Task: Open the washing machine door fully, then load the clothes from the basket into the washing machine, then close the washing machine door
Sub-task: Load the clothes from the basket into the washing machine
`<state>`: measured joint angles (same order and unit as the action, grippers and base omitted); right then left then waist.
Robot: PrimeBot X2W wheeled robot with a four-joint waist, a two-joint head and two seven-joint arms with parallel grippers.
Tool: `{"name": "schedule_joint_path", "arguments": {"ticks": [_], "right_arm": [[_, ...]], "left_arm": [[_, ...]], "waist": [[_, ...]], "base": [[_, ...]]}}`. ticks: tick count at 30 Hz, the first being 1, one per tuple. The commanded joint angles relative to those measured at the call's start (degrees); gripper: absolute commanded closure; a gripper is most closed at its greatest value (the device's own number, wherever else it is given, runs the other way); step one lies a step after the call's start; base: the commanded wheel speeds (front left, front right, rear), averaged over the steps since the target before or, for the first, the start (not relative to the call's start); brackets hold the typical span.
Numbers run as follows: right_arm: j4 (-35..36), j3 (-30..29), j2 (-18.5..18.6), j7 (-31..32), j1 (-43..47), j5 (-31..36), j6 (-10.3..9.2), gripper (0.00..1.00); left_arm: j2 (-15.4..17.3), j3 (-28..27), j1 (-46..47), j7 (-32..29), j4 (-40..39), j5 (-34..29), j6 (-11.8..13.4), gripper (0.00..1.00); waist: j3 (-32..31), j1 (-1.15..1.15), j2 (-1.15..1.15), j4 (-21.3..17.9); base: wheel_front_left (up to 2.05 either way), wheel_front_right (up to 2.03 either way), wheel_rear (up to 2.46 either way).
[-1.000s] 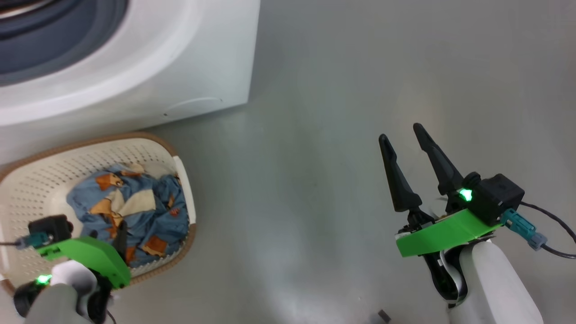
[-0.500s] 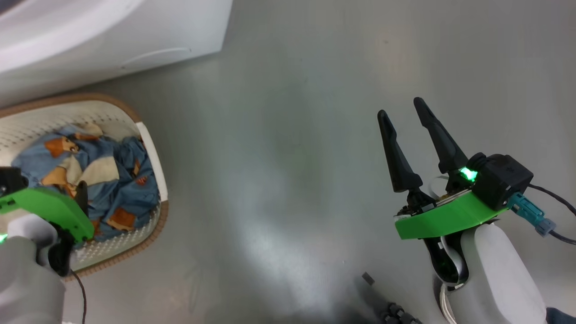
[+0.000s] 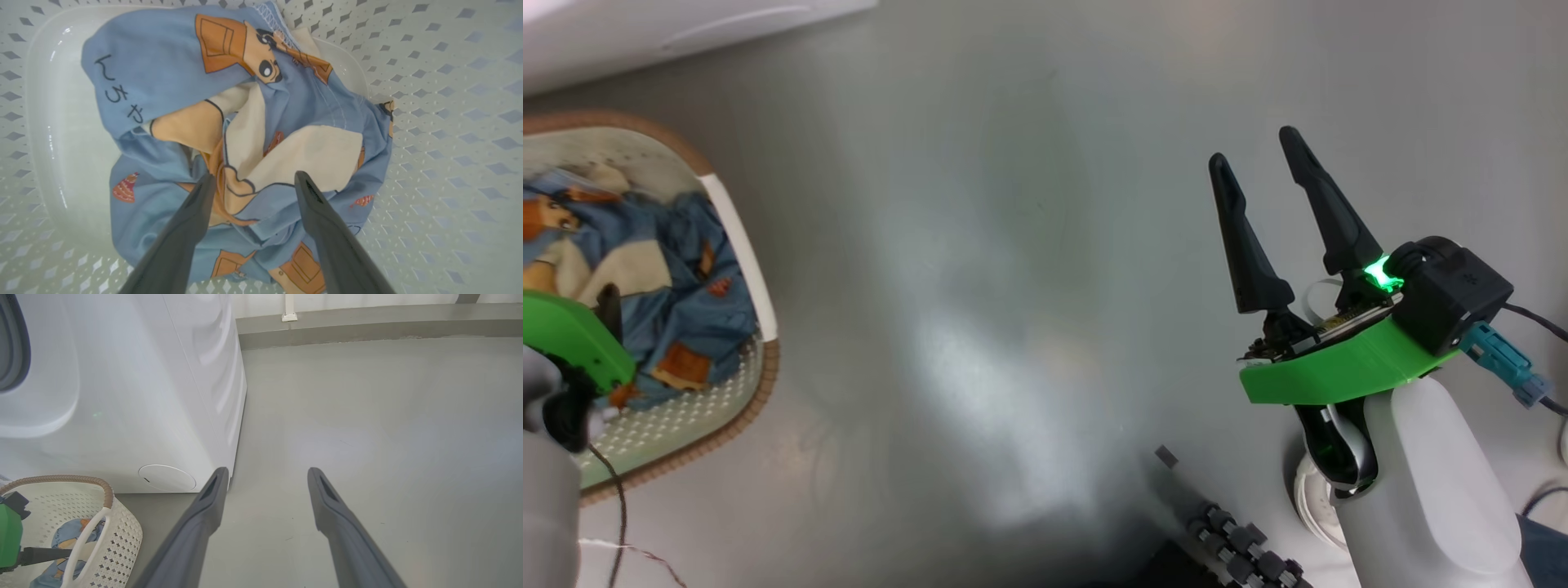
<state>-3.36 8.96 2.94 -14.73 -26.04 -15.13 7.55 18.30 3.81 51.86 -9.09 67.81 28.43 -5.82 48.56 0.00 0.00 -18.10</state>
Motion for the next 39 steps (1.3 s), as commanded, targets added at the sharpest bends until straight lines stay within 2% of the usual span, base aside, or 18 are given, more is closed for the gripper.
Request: {"name": "schedule_joint_path", "arguments": {"ticks": [1,10,25,26,27,29,30,31,33,39], "right_arm": [[1.7,1.2,-0.1,-0.3,1.0,-1.1,-0.06,0.0],[3.3,0.4,-0.1,-0.3,1.0,-1.7,-0.06,0.0],[5.3,-1.2,-0.1,-0.3,1.7,-2.5,-0.06,0.0],[5.3,-1.4,-0.1,-0.3,1.8,-2.5,-0.06,0.0],[5.3,-1.4,-0.1,-0.3,1.8,-2.5,-0.06,0.0],[5.3,-1.6,-0.1,-0.3,1.9,-2.5,-0.06,0.0],[5.2,-1.6,-0.1,-0.3,1.9,-2.5,-0.06,0.0],[5.2,-1.7,-0.1,-0.3,1.9,-2.5,-0.06,0.0],[5.2,-1.8,-0.1,-0.3,1.9,-2.6,-0.06,0.0],[4.8,-2.3,-0.1,-0.3,1.7,-2.6,-0.06,0.0]], "left_arm": [[2.7,-1.0,-0.1,-0.2,0.0,0.5,-0.3,0.0],[4.8,0.3,3.8,-1.4,2.0,0.1,-0.7,0.0],[5.7,3.1,7.6,-0.9,3.9,-1.2,-0.4,0.0],[5.6,3.2,7.7,-0.7,4.0,-1.2,-0.4,0.07],[5.6,3.2,7.7,-0.7,4.0,-1.2,-0.4,0.07],[5.2,3.5,7.8,-0.4,4.2,-1.3,-0.3,0.31],[4.9,3.7,7.7,-0.2,4.3,-1.4,-0.2,0.51],[4.8,3.9,7.7,-0.1,4.4,-1.5,-0.2,0.62],[4.6,4.3,7.7,0.5,4.5,-1.7,-0.1,1.0],[4.6,5.0,7.6,1.9,4.8,-1.7,-0.4,1.0]], "waist": [[1.6,0.0,0.0,-1.0],[5.4,0.0,0.0,-2.2],[9.1,0.0,0.0,-3.3],[9.2,0.0,0.0,-3.2],[9.2,0.0,0.0,-3.2],[9.3,0.0,0.0,-3.2],[9.3,0.0,0.0,-3.1],[9.2,0.0,0.0,-3.1],[9.2,0.0,0.0,-3.0],[8.5,0.0,0.0,-2.4]], "base": [[0.0,0.0,0.0],[0.0,0.0,0.0],[0.0,0.0,0.0],[0.0,0.0,0.0],[0.0,0.0,0.0],[0.0,0.0,0.0],[0.0,0.0,0.0],[0.0,0.0,0.0],[0.0,0.0,0.0],[0.0,0.0,0.0]]}}
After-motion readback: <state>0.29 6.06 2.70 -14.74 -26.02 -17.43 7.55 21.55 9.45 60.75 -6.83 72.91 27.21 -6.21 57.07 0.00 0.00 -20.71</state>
